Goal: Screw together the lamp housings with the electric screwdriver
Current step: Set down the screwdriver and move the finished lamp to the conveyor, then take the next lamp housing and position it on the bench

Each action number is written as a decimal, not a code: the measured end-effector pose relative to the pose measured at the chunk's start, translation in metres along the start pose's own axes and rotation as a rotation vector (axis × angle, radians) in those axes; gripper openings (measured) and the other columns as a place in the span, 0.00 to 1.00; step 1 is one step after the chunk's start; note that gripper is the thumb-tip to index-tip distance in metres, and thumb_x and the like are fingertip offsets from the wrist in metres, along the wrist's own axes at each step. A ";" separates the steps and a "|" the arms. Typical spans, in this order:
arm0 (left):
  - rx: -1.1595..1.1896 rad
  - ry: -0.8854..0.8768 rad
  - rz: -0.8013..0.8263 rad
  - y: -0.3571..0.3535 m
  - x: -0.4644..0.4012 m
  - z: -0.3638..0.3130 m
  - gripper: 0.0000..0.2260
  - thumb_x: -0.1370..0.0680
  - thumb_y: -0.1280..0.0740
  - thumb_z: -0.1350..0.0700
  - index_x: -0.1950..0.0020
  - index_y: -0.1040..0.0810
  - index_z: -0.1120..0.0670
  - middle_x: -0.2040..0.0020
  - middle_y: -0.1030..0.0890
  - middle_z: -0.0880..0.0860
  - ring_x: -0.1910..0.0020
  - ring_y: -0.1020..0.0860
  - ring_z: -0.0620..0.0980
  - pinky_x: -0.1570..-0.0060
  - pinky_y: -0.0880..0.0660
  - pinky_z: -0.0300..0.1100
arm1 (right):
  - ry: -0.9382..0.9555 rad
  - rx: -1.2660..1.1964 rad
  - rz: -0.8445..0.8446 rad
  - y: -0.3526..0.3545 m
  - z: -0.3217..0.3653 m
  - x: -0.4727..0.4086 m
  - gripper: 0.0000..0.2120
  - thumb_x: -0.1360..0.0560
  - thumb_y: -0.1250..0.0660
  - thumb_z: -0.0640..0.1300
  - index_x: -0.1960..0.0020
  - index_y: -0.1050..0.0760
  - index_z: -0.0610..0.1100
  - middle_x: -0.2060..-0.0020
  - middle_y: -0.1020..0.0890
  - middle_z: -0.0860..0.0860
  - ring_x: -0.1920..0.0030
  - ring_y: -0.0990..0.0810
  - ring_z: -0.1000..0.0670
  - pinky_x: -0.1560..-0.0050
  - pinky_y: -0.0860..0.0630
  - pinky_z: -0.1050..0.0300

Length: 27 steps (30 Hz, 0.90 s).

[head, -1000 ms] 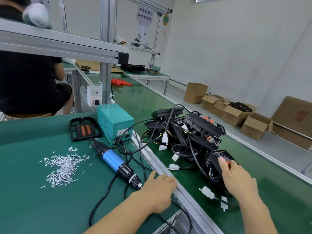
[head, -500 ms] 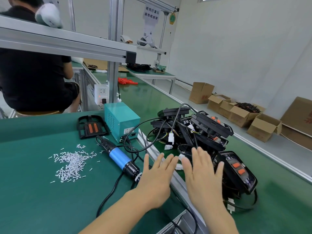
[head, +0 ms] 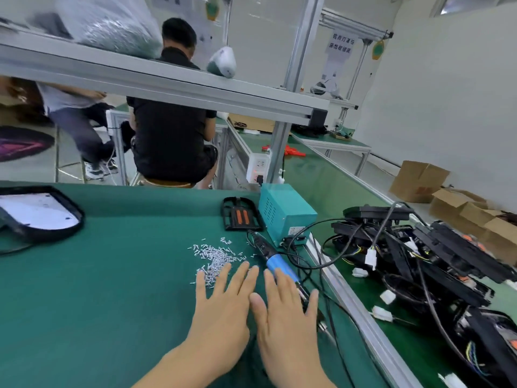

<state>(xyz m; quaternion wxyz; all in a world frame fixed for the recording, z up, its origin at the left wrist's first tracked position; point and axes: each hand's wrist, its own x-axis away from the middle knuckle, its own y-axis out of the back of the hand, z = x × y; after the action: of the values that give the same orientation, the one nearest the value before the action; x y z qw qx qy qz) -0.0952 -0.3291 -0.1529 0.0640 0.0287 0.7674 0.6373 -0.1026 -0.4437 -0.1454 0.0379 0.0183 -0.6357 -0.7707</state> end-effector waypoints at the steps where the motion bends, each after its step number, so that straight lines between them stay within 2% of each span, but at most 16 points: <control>1: 0.003 0.044 -0.006 0.001 0.003 0.013 0.38 0.26 0.48 0.64 0.24 0.68 0.45 0.23 0.65 0.43 0.24 0.65 0.50 0.32 0.69 0.61 | 0.033 -0.004 0.013 -0.004 0.012 -0.004 0.29 0.19 0.64 0.61 0.20 0.60 0.54 0.21 0.60 0.56 0.22 0.62 0.56 0.28 0.71 0.42; 4: 0.000 0.152 -0.020 0.004 0.014 0.050 0.39 0.26 0.47 0.65 0.25 0.68 0.43 0.23 0.66 0.43 0.24 0.65 0.50 0.31 0.67 0.61 | 0.143 -0.010 0.043 -0.016 0.049 -0.012 0.31 0.22 0.69 0.62 0.20 0.60 0.54 0.21 0.59 0.57 0.22 0.62 0.56 0.28 0.71 0.42; 9: -0.005 0.301 -0.024 0.006 0.033 0.102 0.37 0.24 0.47 0.62 0.24 0.66 0.43 0.23 0.64 0.44 0.24 0.63 0.50 0.30 0.64 0.61 | 0.302 -0.022 0.061 -0.033 0.102 -0.018 0.44 0.33 0.77 0.66 0.20 0.58 0.53 0.21 0.57 0.55 0.22 0.60 0.55 0.28 0.71 0.42; 12: 0.011 0.375 -0.023 0.001 0.044 0.130 0.36 0.23 0.47 0.61 0.24 0.65 0.42 0.23 0.63 0.43 0.23 0.62 0.49 0.29 0.63 0.61 | 0.364 -0.051 0.121 -0.046 0.127 -0.022 0.36 0.25 0.71 0.65 0.20 0.56 0.53 0.21 0.55 0.55 0.22 0.59 0.54 0.27 0.70 0.43; 15: 0.019 0.413 -0.015 -0.003 0.053 0.154 0.34 0.22 0.48 0.60 0.23 0.63 0.43 0.22 0.62 0.44 0.23 0.61 0.49 0.29 0.61 0.61 | 0.425 -0.050 0.164 -0.057 0.149 -0.028 0.38 0.26 0.73 0.65 0.20 0.55 0.52 0.20 0.53 0.54 0.22 0.57 0.54 0.26 0.68 0.43; 17: 0.008 0.416 -0.010 -0.003 0.056 0.170 0.33 0.21 0.48 0.59 0.23 0.62 0.44 0.22 0.61 0.45 0.23 0.60 0.49 0.28 0.60 0.60 | 0.459 -0.029 0.183 -0.064 0.160 -0.035 0.30 0.19 0.64 0.61 0.20 0.54 0.51 0.20 0.53 0.54 0.22 0.56 0.54 0.25 0.65 0.44; 19: -0.020 0.417 -0.019 0.000 0.056 0.188 0.30 0.20 0.48 0.57 0.22 0.61 0.45 0.22 0.61 0.45 0.23 0.59 0.49 0.28 0.58 0.59 | 0.489 0.004 0.169 -0.071 0.166 -0.040 0.27 0.16 0.59 0.58 0.20 0.54 0.50 0.20 0.53 0.53 0.22 0.56 0.53 0.25 0.64 0.45; 22: -0.068 0.442 -0.072 0.009 0.050 0.220 0.28 0.18 0.49 0.54 0.22 0.60 0.47 0.22 0.59 0.46 0.23 0.57 0.49 0.27 0.56 0.58 | 0.505 0.049 0.147 -0.079 0.172 -0.045 0.27 0.16 0.59 0.58 0.20 0.54 0.50 0.20 0.55 0.53 0.22 0.58 0.53 0.25 0.64 0.46; 27: -0.153 0.520 -0.255 0.029 0.030 0.277 0.27 0.18 0.47 0.57 0.22 0.54 0.49 0.21 0.54 0.46 0.23 0.55 0.49 0.27 0.55 0.57 | 0.491 0.074 0.141 -0.088 0.173 -0.046 0.28 0.17 0.59 0.59 0.20 0.58 0.51 0.21 0.60 0.54 0.22 0.61 0.53 0.25 0.65 0.47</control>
<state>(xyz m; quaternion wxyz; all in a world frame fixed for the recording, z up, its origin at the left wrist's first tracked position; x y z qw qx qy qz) -0.0891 -0.0495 -0.1763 -0.0535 -0.2369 0.7054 0.6660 -0.0729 -0.2543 -0.1996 0.2441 0.1620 -0.6349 -0.7149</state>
